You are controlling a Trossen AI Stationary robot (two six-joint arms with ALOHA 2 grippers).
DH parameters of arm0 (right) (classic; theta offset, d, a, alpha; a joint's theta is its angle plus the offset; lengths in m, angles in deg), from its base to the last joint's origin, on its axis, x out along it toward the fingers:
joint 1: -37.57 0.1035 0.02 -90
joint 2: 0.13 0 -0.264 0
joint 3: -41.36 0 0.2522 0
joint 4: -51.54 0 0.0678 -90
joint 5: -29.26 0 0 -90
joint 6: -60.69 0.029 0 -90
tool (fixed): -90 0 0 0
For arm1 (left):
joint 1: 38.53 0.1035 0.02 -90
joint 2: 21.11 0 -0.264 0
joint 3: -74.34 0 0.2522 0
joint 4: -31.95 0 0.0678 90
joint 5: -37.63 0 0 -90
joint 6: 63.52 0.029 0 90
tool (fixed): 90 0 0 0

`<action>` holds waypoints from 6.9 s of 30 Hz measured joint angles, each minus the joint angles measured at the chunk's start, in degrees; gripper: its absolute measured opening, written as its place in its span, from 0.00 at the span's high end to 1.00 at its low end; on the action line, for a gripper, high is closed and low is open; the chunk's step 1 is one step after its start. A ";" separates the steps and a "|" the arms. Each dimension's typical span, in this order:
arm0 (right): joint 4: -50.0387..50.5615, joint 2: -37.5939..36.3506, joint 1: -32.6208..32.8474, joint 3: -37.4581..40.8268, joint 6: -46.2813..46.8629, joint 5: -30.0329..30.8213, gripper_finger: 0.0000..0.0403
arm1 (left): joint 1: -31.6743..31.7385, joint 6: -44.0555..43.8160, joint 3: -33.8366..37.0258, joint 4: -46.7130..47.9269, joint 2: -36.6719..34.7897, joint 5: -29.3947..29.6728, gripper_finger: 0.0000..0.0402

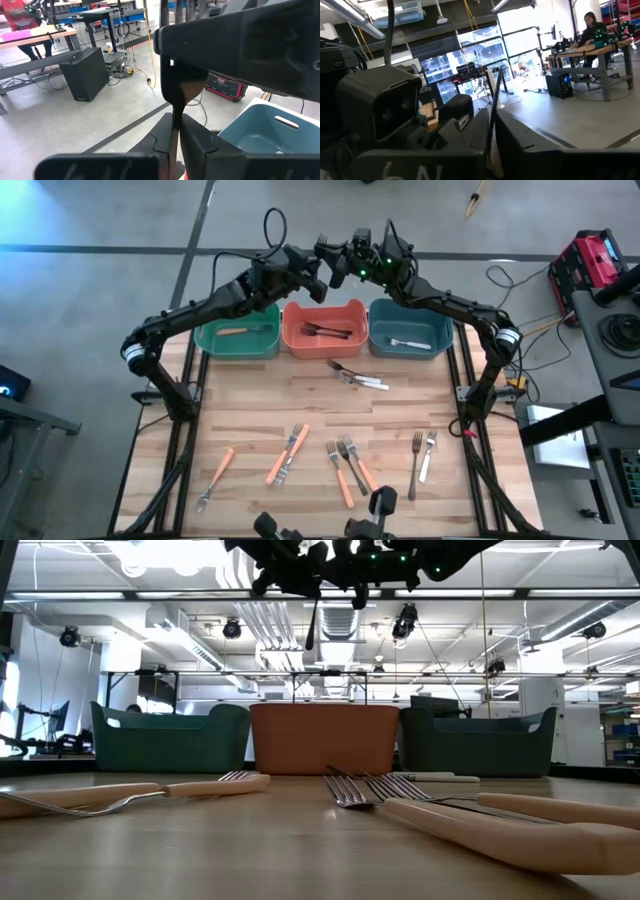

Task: Sort silverware by color (type)
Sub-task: Put the black fork into the orange bin, then put the orange fork into the green bin

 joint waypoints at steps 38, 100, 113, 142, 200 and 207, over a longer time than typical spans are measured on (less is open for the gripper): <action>28.20 0.09 -1.85 0.00 -10.57 -0.18 0.98 | 9.60 7.74 0.35 11.94 -20.48 0.44 0.68; 32.00 16.11 5.73 0.00 -14.77 13.61 0.83 | 10.51 7.71 0.46 21.84 -26.05 0.85 0.68; 32.75 13.81 5.73 0.00 -11.39 13.44 0.80 | 10.51 7.71 0.46 22.01 -26.04 0.83 0.68; 32.46 0.70 7.24 0.00 -13.35 9.99 0.82 | 10.32 4.62 1.61 24.82 -23.74 -13.93 0.68; 5.79 -20.10 46.60 44.19 -15.72 26.76 0.93 | -51.47 -16.23 49.24 -22.93 -27.41 9.88 0.76; 11.19 -20.09 46.69 44.19 -13.56 27.01 0.93 | -51.71 -27.22 45.23 -3.55 -26.10 9.84 0.76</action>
